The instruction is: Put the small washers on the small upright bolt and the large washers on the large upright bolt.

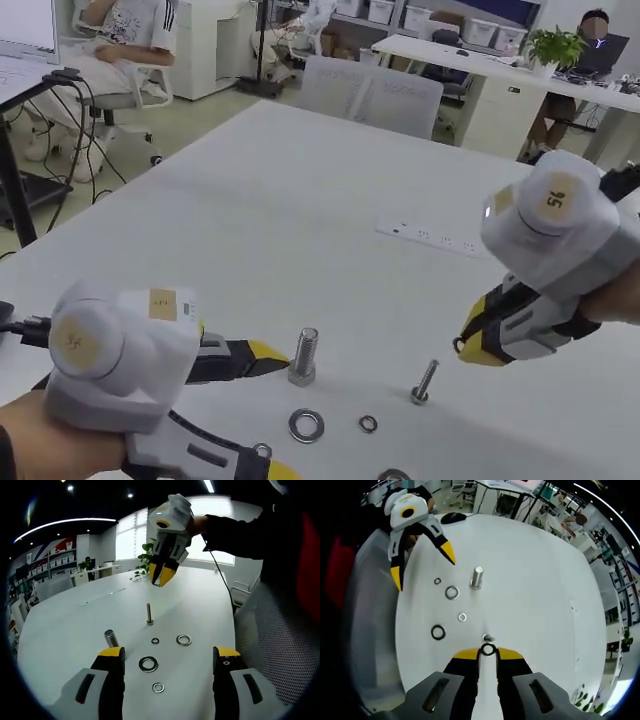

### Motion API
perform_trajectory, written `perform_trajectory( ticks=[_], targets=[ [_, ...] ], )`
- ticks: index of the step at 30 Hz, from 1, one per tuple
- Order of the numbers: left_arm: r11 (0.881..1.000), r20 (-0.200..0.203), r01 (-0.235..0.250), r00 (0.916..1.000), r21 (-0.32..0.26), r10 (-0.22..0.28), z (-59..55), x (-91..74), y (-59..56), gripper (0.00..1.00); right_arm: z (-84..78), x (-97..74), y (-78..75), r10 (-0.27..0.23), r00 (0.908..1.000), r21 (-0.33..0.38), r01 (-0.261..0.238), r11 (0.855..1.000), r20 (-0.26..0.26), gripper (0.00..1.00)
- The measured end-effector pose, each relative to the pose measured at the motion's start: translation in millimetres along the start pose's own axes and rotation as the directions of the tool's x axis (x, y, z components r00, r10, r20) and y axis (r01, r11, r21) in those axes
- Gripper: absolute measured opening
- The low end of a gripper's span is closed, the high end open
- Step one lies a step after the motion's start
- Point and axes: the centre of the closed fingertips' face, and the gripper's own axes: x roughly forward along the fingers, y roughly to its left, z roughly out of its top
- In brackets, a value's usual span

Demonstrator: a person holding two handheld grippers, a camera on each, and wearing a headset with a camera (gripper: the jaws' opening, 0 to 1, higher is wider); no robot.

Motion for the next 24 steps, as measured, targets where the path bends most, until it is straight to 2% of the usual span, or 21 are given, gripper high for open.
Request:
perform_trajectory(
  ticks=[9, 16, 24],
  targets=[
    [1.0, 0.018, 0.0, 0.9998, 0.002, 0.0, 1.4, -0.7, 1.1, 0.71, -1.3, 4.2, -3.6, 0.022, 0.9992, -0.03, -0.023, 0.999, -0.034, 0.14],
    [1.0, 0.024, -0.006, 0.9997, -0.003, 0.006, 0.9, -2.2, 3.5, 0.72, 3.2, 15.0, -6.6, 0.047, 0.9978, -0.042, -0.049, 0.998, -0.048, 0.14],
    [1.0, 0.03, -0.009, 0.9995, -0.006, 0.009, 1.8, -2.7, 5.1, 0.72, -2.0, 29.6, -6.9, 0.079, 0.9927, -0.05, -0.083, 0.995, -0.091, 0.14]
  ],
)
